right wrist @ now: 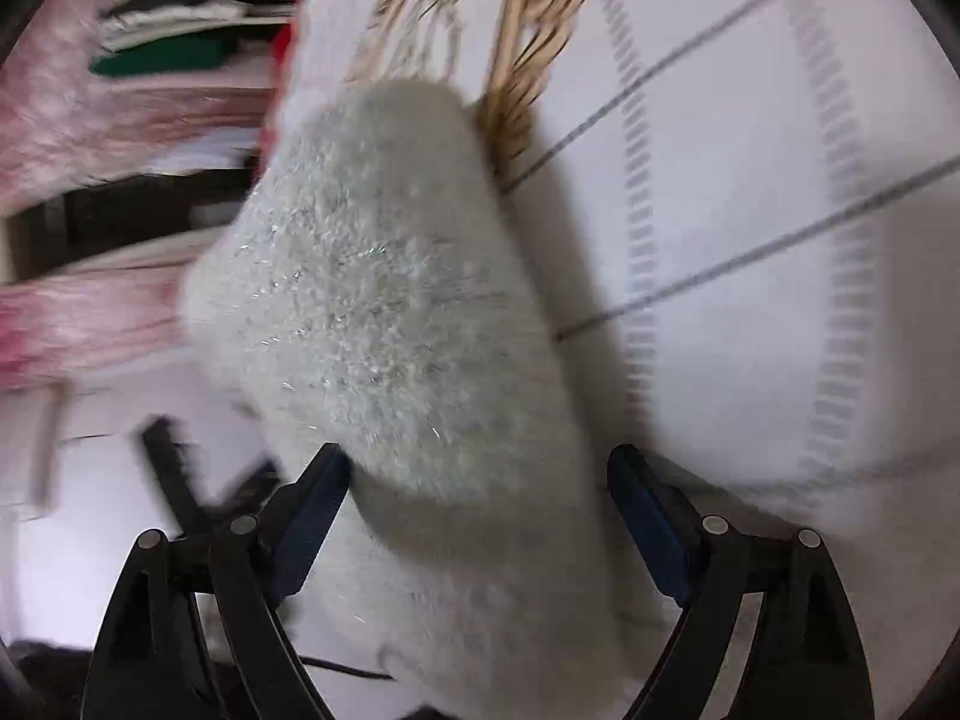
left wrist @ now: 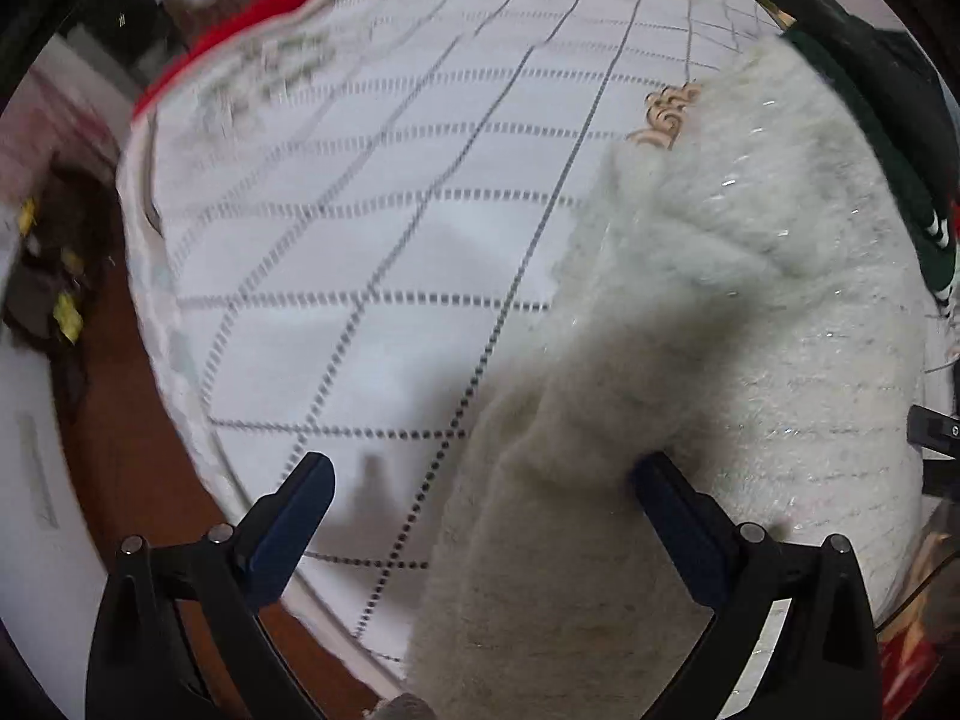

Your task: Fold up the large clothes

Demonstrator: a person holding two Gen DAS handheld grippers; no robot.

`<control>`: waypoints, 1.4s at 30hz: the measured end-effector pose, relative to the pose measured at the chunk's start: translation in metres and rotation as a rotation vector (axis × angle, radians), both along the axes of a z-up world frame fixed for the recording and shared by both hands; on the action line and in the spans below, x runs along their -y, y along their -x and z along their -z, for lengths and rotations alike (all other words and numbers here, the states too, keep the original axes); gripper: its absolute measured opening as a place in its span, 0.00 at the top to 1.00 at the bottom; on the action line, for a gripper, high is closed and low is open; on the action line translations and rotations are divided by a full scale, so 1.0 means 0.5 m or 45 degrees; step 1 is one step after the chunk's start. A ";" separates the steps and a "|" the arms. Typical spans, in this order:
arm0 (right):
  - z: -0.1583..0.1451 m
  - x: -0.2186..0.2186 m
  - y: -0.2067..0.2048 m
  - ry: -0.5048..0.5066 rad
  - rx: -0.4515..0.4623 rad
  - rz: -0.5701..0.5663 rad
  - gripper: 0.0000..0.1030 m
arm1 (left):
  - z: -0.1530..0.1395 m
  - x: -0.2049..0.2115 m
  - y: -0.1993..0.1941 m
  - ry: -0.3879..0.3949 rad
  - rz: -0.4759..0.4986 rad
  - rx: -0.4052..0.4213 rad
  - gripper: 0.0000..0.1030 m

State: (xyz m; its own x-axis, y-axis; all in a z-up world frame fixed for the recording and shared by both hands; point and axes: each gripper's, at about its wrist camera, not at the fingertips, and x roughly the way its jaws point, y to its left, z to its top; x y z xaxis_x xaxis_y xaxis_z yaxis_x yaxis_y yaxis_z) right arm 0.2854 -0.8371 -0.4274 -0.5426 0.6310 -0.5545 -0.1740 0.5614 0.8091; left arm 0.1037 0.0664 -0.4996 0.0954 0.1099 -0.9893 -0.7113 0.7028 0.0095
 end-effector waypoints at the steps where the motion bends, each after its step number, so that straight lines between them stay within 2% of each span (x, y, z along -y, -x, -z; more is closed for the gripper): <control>1: 0.009 -0.010 0.003 -0.046 -0.023 0.005 0.13 | 0.005 -0.005 0.003 0.022 -0.013 0.019 0.00; 5: 0.012 -0.065 0.016 -0.111 -0.037 0.012 0.14 | 0.016 -0.018 0.001 0.051 -0.006 0.045 0.00; 7: -0.010 -0.081 0.025 -0.139 -0.047 0.004 0.19 | 0.020 -0.026 0.003 0.051 -0.004 0.056 0.00; 9: -0.049 -0.076 0.035 -0.232 -0.092 0.008 0.33 | 0.024 -0.038 0.005 0.065 -0.005 0.068 0.00; 12: -0.086 -0.058 0.052 -0.350 -0.164 0.006 0.39 | 0.026 -0.050 0.014 0.107 -0.004 0.107 0.00; 13: -0.093 -0.058 0.061 -0.338 -0.148 -0.021 0.38 | 0.030 -0.053 0.017 0.117 -0.001 0.114 0.00; 14: -0.091 -0.062 0.069 -0.292 -0.105 -0.046 0.32 | 0.033 -0.053 0.018 0.121 -0.002 0.117 0.00; 15: -0.079 -0.067 0.075 -0.233 -0.069 -0.054 0.20 | 0.037 -0.056 0.021 0.144 -0.010 0.139 0.00; 17: -0.026 -0.085 0.085 -0.055 -0.024 -0.051 0.17 | 0.040 -0.061 0.028 0.202 -0.033 0.178 0.00; 19: 0.003 -0.092 0.087 -0.045 -0.043 0.010 0.21 | 0.034 -0.056 0.025 0.177 -0.030 0.168 0.00; 21: -0.014 -0.084 0.089 -0.048 -0.019 0.092 0.42 | 0.018 -0.058 0.035 0.166 -0.063 0.173 0.00; 24: -0.058 -0.037 0.102 -0.019 0.008 0.242 0.48 | -0.034 -0.055 0.076 0.146 -0.140 0.227 0.00; 26: -0.077 0.015 0.108 0.010 0.007 0.332 0.48 | -0.073 -0.048 0.114 0.135 -0.201 0.274 0.00; 28: -0.086 0.064 0.102 0.026 0.014 0.387 0.48 | -0.079 -0.045 0.148 0.168 -0.269 0.308 0.00; 31: -0.077 0.125 0.087 0.021 -0.035 0.436 0.44 | -0.040 -0.039 0.190 0.380 -0.434 0.395 0.00; 33: -0.070 0.151 0.078 0.025 -0.060 0.430 0.32 | 0.002 -0.035 0.176 0.496 -0.510 0.439 0.00; 35: -0.054 0.144 0.074 0.034 -0.073 0.411 0.22 | 0.028 -0.020 0.148 0.568 -0.554 0.500 0.00; 37: -0.036 0.121 0.081 0.026 -0.091 0.419 0.18 | 0.027 0.001 0.132 0.568 -0.564 0.517 0.02; 38: -0.029 0.108 0.083 0.014 -0.099 0.426 0.18 | 0.025 0.006 0.111 0.534 -0.550 0.533 0.12; 39: -0.029 0.099 0.085 0.005 -0.090 0.436 0.19 | 0.020 0.010 0.097 0.493 -0.531 0.528 0.41; 40: -0.035 0.097 0.087 -0.005 -0.063 0.449 0.22 | 0.011 0.015 0.084 0.447 -0.498 0.500 0.53; 41: -0.038 0.100 0.091 -0.021 -0.051 0.461 0.33 | 0.002 0.020 0.070 0.401 -0.464 0.477 0.69; 42: -0.044 0.102 0.095 -0.037 -0.049 0.475 0.41 | -0.011 0.022 0.062 0.362 -0.445 0.470 0.72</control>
